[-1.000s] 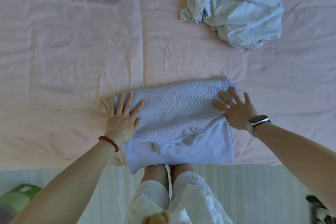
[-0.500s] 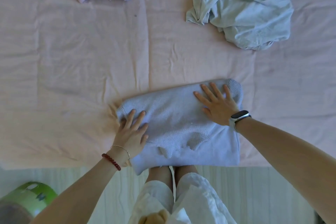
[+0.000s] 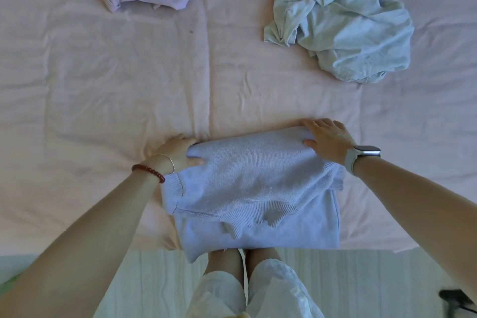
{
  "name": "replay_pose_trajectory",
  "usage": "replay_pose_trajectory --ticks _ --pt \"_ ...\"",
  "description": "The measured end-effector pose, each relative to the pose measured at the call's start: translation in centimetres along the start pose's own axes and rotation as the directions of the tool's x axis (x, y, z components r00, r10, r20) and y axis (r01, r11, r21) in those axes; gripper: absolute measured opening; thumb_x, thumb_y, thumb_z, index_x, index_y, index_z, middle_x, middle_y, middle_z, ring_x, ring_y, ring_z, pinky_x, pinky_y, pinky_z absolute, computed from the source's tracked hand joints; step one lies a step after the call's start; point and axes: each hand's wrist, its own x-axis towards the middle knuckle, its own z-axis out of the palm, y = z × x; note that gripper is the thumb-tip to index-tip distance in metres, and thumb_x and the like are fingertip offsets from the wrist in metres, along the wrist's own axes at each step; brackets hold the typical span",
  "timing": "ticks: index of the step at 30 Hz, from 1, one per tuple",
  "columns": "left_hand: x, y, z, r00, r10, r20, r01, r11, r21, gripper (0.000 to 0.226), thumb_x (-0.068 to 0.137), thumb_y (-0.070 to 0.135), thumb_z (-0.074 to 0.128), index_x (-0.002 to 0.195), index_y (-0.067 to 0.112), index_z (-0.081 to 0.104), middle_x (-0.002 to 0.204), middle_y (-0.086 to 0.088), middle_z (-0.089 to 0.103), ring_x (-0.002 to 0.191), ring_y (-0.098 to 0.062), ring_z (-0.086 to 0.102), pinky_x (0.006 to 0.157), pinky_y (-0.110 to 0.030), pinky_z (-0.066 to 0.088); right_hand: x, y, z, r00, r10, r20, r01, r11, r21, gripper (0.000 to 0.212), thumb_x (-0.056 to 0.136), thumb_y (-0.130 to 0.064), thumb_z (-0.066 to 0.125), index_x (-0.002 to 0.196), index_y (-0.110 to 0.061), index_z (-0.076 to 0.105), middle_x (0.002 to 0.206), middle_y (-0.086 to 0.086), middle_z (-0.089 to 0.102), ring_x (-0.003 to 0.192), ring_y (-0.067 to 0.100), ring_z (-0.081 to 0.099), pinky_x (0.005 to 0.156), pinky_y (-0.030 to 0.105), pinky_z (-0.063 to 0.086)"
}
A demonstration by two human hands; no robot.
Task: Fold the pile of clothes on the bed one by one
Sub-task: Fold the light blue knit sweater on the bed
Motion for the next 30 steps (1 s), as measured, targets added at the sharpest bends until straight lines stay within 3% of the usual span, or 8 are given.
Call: replay_pose_trajectory --ticks 6,10,15,18,21,25,28,30 --pt "-2.0 0.1 0.5 0.998 -0.034 -0.046 0.03 0.996 -0.085 0.032 0.083 0.033 0.066 0.094 0.007 0.051 0.093 -0.004 0.048 0.086 -0.021 0.049 0.068 -0.026 0.029 0.1 0.0 -1.1 0.986 -0.026 0.162 0.03 0.999 -0.022 0.041 0.094 -0.032 0.048 0.131 -0.016 0.042 0.123 0.008 0.049 0.116 0.025 0.045 0.091 0.035 0.037" --pt "-3.6 0.4 -1.3 0.992 -0.02 -0.127 0.003 0.991 -0.132 0.031 0.085 0.029 0.065 0.091 0.001 0.052 0.092 -0.007 0.046 0.083 -0.023 0.047 0.062 -0.027 0.028 -1.1 0.2 -3.3 0.998 -0.011 0.057 0.01 1.0 0.018 0.031 0.095 -0.032 0.045 0.122 -0.018 0.049 0.117 0.005 0.047 0.106 0.026 0.053 0.074 0.031 0.035" --pt "-3.8 2.1 -8.2 0.954 0.073 -0.292 -0.094 0.994 -0.057 0.035 0.085 0.028 0.065 0.104 -0.001 0.056 0.103 -0.01 0.049 0.096 -0.028 0.051 0.081 -0.034 0.036 -0.7 0.7 -7.2 0.987 0.02 -0.16 -0.024 0.999 -0.023 0.032 0.094 -0.032 0.049 0.12 -0.015 0.052 0.117 0.007 0.05 0.104 0.028 0.053 0.074 0.032 0.036" --pt "-3.4 3.5 -12.6 0.835 0.089 -0.543 -0.049 0.995 0.087 0.038 0.085 0.028 0.065 0.111 0.001 0.056 0.113 -0.014 0.049 0.099 -0.032 0.053 0.079 -0.041 0.04 0.5 0.6 -10.1 0.917 0.053 -0.395 -0.056 0.998 0.004 0.031 0.09 -0.024 0.056 0.116 -0.005 0.057 0.111 0.017 0.053 0.101 0.037 0.054 0.081 0.043 0.039" --pt "-3.3 4.5 -14.7 0.649 0.201 -0.734 -0.037 0.972 0.234 0.034 0.076 0.018 0.074 0.1 -0.003 0.06 0.101 -0.023 0.054 0.086 -0.039 0.057 0.066 -0.046 0.044 1.4 0.6 -11.6 0.765 0.023 -0.643 -0.032 0.999 -0.003 0.026 0.08 -0.017 0.052 0.096 0.0 0.062 0.086 0.021 0.057 0.076 0.039 0.059 0.067 0.044 0.046" --pt "-3.7 3.3 -12.1 0.687 0.373 -0.623 -0.074 0.89 0.451 0.045 0.052 0.006 0.085 0.089 0.0 0.059 0.088 -0.02 0.059 0.068 -0.037 0.06 0.054 -0.041 0.049 0.0 0.5 -10.0 0.82 -0.1 -0.564 0.041 0.992 -0.116 0.03 0.068 -0.02 0.039 0.08 -0.004 0.062 0.076 0.015 0.057 0.064 0.033 0.059 0.063 0.038 0.047" --pt "-4.5 1.6 -7.3 0.737 0.415 -0.533 -0.092 0.843 0.53 0.061 0.039 0.009 0.085 0.09 0.01 0.052 0.092 -0.013 0.063 0.074 -0.032 0.061 0.061 -0.036 0.047 -2.0 0.6 -6.1 0.866 -0.177 -0.467 0.09 0.975 -0.203 0.018 0.056 -0.015 0.062 0.073 -0.008 0.062 0.078 0.011 0.06 0.065 0.031 0.06 0.063 0.035 0.046" --pt "-5.5 1.0 -4.0 0.712 0.453 -0.537 -0.107 0.825 0.554 0.044 0.052 0.017 0.071 0.09 0.015 0.049 0.096 -0.008 0.063 0.08 -0.028 0.058 0.067 -0.036 0.037 -3.2 0.6 -3.3 0.883 -0.207 -0.421 0.131 0.971 -0.202 0.034 0.045 -0.012 0.076 0.076 -0.01 0.063 0.084 0.009 0.063 0.069 0.03 0.061 0.068 0.036 0.039"
